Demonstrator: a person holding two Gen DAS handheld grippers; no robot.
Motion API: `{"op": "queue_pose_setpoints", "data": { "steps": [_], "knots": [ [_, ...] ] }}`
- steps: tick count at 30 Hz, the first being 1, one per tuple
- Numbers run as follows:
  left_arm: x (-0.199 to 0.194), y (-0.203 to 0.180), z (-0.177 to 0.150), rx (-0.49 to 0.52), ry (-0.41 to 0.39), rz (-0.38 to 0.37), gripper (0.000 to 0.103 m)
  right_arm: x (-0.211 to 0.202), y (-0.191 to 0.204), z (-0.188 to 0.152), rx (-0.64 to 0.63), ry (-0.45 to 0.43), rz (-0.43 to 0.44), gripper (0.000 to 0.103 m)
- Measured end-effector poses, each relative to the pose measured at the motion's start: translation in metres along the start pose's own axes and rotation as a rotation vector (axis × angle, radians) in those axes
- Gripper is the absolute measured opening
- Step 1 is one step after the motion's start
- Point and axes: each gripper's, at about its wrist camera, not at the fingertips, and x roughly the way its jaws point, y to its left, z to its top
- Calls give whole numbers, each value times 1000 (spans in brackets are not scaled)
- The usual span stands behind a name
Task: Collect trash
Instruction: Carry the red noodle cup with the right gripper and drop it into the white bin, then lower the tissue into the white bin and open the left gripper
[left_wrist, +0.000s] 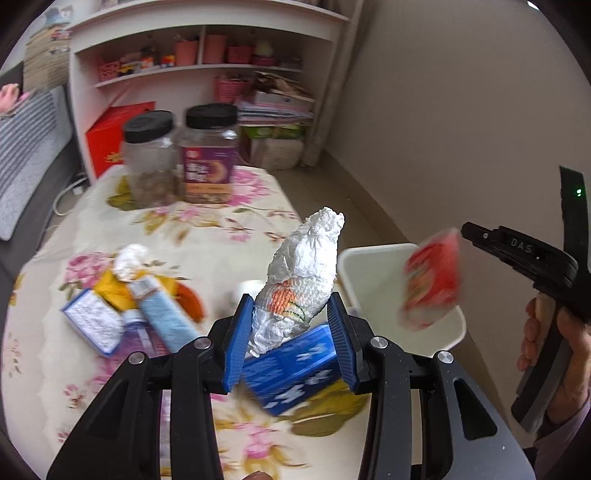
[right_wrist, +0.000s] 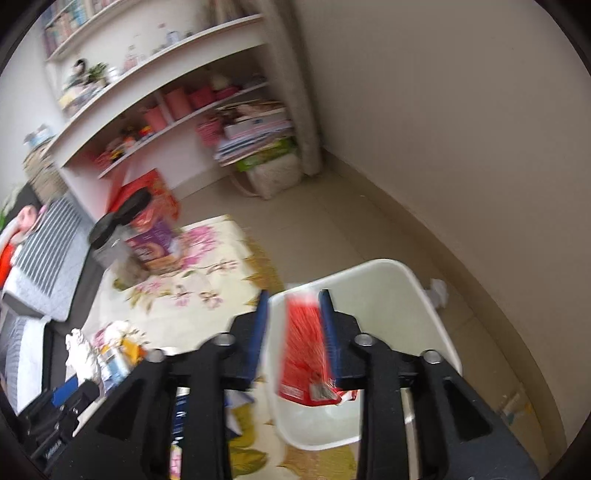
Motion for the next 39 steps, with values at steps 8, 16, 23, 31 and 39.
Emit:
{"op": "queue_pose_setpoints", "data": {
  "steps": [8,16,23,31,39],
  "knots": [
    [33,-67,5,31,38,-73,41,-22,-55,5,103,-71,-99,56],
    [56,-119,11,72,61,-113,41,-38,-91,8,164,-119,-171,66],
    [80,-152,16,90,92,-133,43,-51,-114,8,194,-169,-274,82],
    [94,-179,22,124,100,-138,62,-59,-129,5,237,-186,-334,90],
    [88,-177,19,149,72,-91,68,-66,-116,2,182,-228,-413,96]
  ]
}}
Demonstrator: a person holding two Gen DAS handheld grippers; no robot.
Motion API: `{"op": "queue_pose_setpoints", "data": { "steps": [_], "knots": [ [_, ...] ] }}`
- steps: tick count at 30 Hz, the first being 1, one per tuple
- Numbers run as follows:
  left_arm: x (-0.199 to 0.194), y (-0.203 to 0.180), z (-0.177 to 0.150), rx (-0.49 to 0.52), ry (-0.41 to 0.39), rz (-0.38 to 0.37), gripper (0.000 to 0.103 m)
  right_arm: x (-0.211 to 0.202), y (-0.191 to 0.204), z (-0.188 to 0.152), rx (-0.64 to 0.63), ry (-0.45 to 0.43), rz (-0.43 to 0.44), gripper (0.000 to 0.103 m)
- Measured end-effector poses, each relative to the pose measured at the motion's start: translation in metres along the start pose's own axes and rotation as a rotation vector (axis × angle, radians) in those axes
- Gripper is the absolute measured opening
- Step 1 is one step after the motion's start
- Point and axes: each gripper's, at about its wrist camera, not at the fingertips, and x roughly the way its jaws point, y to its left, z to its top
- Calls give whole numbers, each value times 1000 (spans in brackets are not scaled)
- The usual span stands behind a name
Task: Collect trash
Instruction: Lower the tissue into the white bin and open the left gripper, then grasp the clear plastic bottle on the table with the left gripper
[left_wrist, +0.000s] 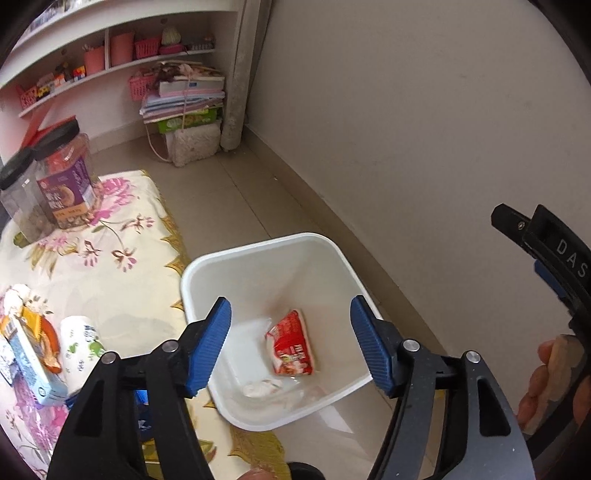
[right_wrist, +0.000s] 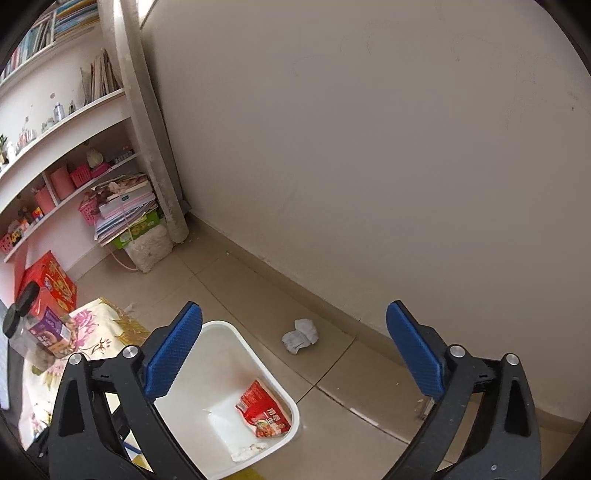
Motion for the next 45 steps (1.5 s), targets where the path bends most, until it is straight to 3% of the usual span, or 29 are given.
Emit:
{"op": "queue_pose_setpoints", "data": {
  "steps": [4,14,22,31,35,41,45],
  "knots": [
    [-10,8,-3,9,-31,52,77,-9,12,-4,-34,-16,-19,96],
    [-40,56,-20,8,-97,329,87,-19,63,-25,-147,21,22,96],
    [-51,105,-34,-20,-52,409,87,-27,115,-49,-209,91,128,96],
    [-64,170,-60,-76,54,508,87,-33,170,-78,-320,143,201,96],
    [-65,204,-75,-118,148,527,87,-35,192,-91,-386,165,224,96],
    [-54,251,-102,-210,318,496,87,-29,215,-110,-437,236,259,96],
    [-36,278,-119,-278,427,416,87,-26,230,-120,-455,284,292,96]
  ]
}}
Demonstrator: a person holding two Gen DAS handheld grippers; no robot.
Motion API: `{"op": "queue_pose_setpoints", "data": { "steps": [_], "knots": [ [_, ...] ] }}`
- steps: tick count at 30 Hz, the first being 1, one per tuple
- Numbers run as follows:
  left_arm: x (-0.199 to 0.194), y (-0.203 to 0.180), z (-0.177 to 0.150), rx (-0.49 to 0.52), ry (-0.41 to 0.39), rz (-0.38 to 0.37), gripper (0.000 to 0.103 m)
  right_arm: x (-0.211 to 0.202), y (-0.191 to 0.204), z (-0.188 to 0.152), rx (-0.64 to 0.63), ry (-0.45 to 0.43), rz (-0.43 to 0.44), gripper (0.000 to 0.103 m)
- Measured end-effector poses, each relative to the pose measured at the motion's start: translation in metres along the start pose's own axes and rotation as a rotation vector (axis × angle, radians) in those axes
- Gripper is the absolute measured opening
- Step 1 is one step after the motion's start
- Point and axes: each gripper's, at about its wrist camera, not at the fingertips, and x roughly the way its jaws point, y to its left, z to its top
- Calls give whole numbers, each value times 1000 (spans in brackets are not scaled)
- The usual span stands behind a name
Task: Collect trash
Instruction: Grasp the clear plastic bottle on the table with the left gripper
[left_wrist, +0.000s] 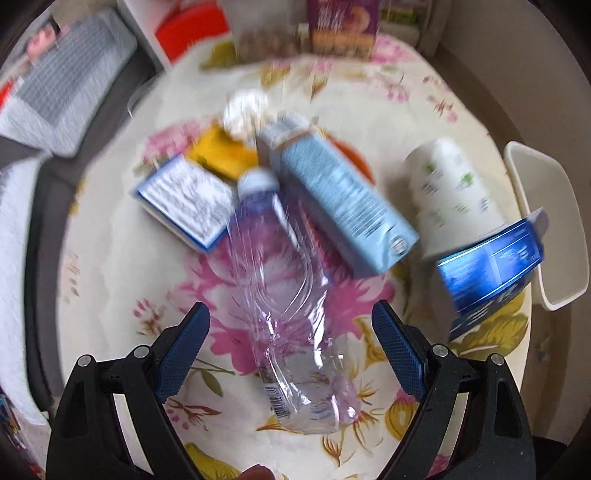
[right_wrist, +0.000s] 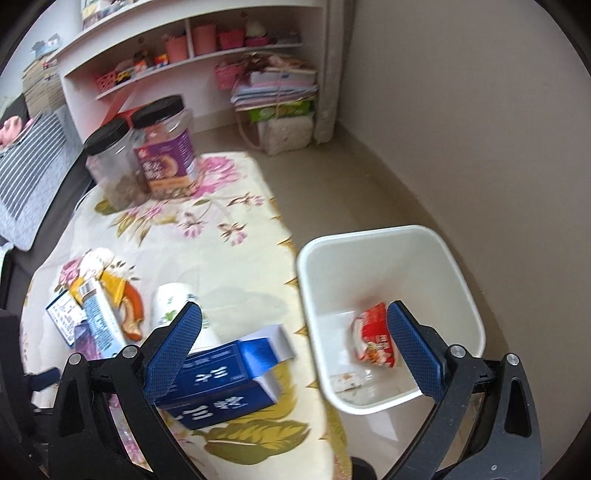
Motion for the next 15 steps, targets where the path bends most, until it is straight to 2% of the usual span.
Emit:
{"op": "queue_pose_setpoints", "data": {
  "steps": [3,5,6,7,8,12,15],
  "knots": [
    [17,10,2,-42,65,-97,87,6,13,3,-15,17,26,96],
    [24,13,4,-57,80,-132,86,10,22,4,-23,30,43,96],
    [27,14,5,-57,81,-136,83,12,25,5,-24,35,51,96],
    [29,14,5,-50,83,-139,72,14,30,5,-25,44,61,96],
    [31,14,5,-45,90,-141,68,16,33,6,-28,51,70,96],
    [24,23,0,-51,69,-181,66,22,51,8,-57,68,97,96],
    [6,34,-6,-57,24,-196,66,24,61,9,-75,73,114,96]
  ]
}}
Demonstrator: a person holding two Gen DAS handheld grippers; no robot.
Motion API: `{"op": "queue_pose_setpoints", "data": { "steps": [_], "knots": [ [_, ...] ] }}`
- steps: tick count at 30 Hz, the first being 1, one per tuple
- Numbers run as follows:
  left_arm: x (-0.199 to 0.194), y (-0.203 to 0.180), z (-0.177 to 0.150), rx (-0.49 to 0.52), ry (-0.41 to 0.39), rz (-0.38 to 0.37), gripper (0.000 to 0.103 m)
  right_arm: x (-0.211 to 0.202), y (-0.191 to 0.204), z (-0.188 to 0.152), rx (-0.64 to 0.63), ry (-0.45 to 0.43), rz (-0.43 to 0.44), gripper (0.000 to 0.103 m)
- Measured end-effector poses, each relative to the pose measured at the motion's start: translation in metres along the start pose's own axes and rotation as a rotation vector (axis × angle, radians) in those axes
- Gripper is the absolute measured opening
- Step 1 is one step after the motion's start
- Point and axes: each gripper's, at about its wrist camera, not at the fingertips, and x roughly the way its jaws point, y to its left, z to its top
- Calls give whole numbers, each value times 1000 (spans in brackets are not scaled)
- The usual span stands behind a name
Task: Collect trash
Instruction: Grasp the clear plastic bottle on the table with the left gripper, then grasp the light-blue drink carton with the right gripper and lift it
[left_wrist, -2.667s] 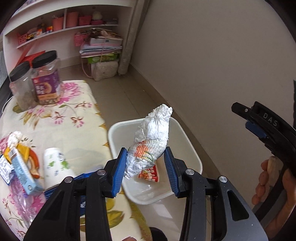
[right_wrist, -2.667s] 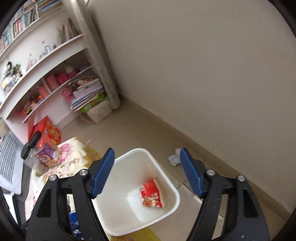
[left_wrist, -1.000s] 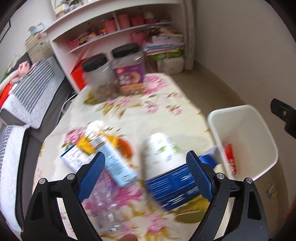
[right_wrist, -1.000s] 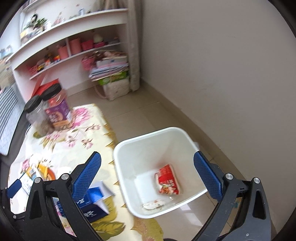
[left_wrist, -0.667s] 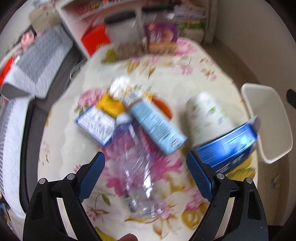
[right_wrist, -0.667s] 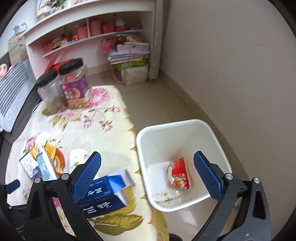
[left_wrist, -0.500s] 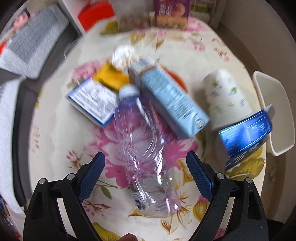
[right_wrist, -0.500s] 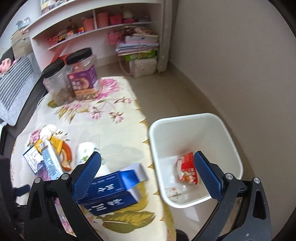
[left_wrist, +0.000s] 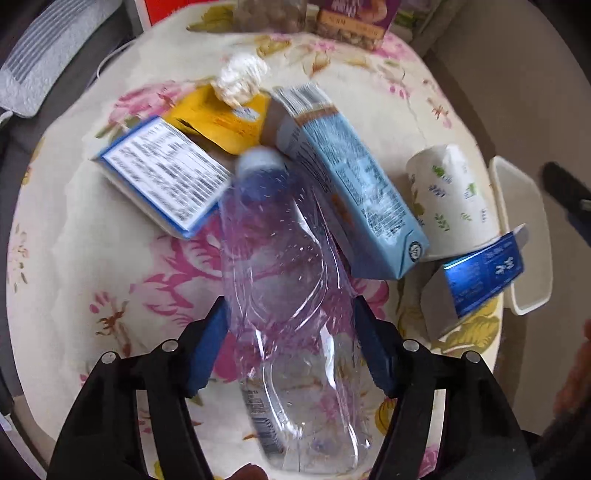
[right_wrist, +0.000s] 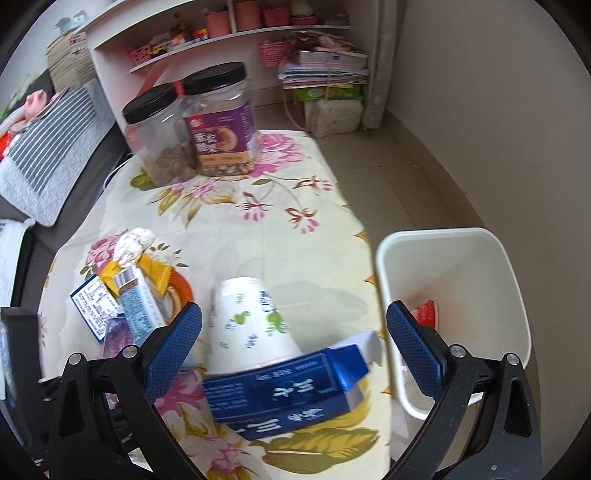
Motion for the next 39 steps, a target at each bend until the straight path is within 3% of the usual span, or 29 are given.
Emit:
{"op": "queue_pose_setpoints", "data": {
  "steps": [7,14,24,27,29,30,36,39],
  "knots": [
    [-57,24,-11,-14,-137,15,65,8,38,-1,-71,23,69,96],
    [-87,52,-14,-73,-239,49,65,19,83,-9,-178,43,106,96],
    [-102,83,-12,-137,-304,85,65,48,130,-22,-281,101,103,93],
    [-104,92,-12,-152,-313,93,65,55,136,-24,-282,133,118,71],
    [-106,97,-12,-163,-317,96,65,59,140,-24,-282,144,128,45],
    [-106,100,-11,-167,-319,98,65,59,141,-24,-283,145,129,39],
    [-111,109,-10,-190,-347,95,65,40,145,-14,-259,80,194,35],
    [-117,108,-7,-198,-377,90,65,25,141,-6,-224,50,242,27]
  ]
}}
